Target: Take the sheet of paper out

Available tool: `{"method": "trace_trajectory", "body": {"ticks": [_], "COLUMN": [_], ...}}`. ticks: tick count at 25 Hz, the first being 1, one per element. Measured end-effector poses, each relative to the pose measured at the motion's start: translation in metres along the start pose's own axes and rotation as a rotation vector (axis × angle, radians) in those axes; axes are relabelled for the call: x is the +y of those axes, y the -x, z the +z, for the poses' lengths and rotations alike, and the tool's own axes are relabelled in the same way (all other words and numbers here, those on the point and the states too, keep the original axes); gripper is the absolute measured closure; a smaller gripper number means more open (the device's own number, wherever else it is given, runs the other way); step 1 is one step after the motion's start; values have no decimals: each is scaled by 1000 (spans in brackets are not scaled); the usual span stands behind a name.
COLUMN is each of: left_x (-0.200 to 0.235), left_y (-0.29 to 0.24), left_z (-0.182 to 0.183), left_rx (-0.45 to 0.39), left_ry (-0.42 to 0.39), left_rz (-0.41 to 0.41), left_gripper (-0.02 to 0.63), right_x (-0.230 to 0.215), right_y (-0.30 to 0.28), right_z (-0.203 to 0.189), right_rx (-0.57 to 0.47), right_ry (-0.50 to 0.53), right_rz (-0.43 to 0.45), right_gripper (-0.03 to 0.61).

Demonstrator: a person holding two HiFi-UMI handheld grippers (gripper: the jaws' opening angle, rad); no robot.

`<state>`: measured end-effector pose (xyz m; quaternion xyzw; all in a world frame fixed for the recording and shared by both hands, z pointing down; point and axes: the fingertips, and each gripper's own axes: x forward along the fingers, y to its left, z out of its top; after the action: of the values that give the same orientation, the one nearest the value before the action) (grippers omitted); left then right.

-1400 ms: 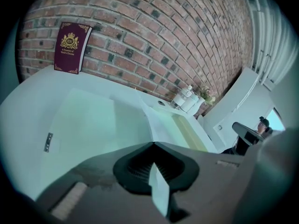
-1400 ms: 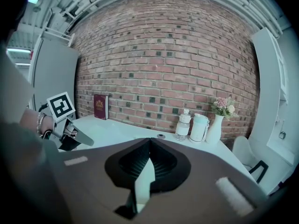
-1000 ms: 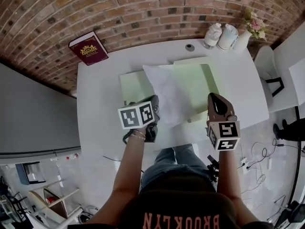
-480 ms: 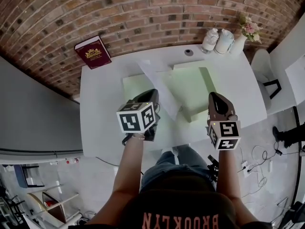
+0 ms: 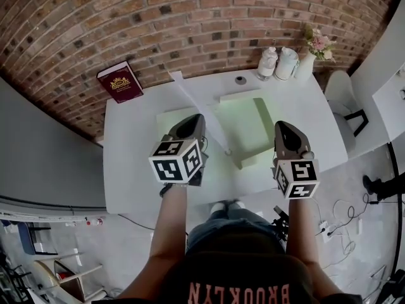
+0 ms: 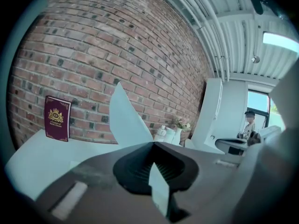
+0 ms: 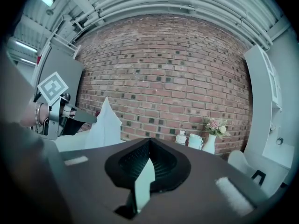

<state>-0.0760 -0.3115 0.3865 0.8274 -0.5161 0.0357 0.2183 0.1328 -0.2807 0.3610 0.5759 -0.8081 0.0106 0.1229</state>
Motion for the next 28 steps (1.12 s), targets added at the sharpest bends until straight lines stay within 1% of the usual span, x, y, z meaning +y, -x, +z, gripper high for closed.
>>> {"method": "trace_trajectory", "body": {"ticks": [5, 9, 17, 19, 25, 28], "left_x": [-23, -43, -75, -80, -95, -105], "left_y": [-3, -4, 1, 3, 5, 8], "left_z": [24, 46, 88, 98, 124, 131], "left_rx": [-102, -200, -365, -403, -477, -497], "left_ry": [-38, -79, -222, -244, -296, -329], "left_rz": [-6, -30, -35, -36, -38, -45], "left_gripper": [612, 612, 612, 612, 612, 612], "right_x": [-26, -44, -72, -79, -95, -99], "right_y": [12, 22, 37, 40, 50, 56], "right_z": [11, 20, 51, 62, 100, 111], "right_rx": [-33, -67, -164, -193, -267, -293], "right_ry": [-12, -42, -63, -57, -14, -6], "right_rz": [-17, -35, -65, -71, -95, -103], "right_gripper": [575, 577, 577, 577, 577, 577]}}
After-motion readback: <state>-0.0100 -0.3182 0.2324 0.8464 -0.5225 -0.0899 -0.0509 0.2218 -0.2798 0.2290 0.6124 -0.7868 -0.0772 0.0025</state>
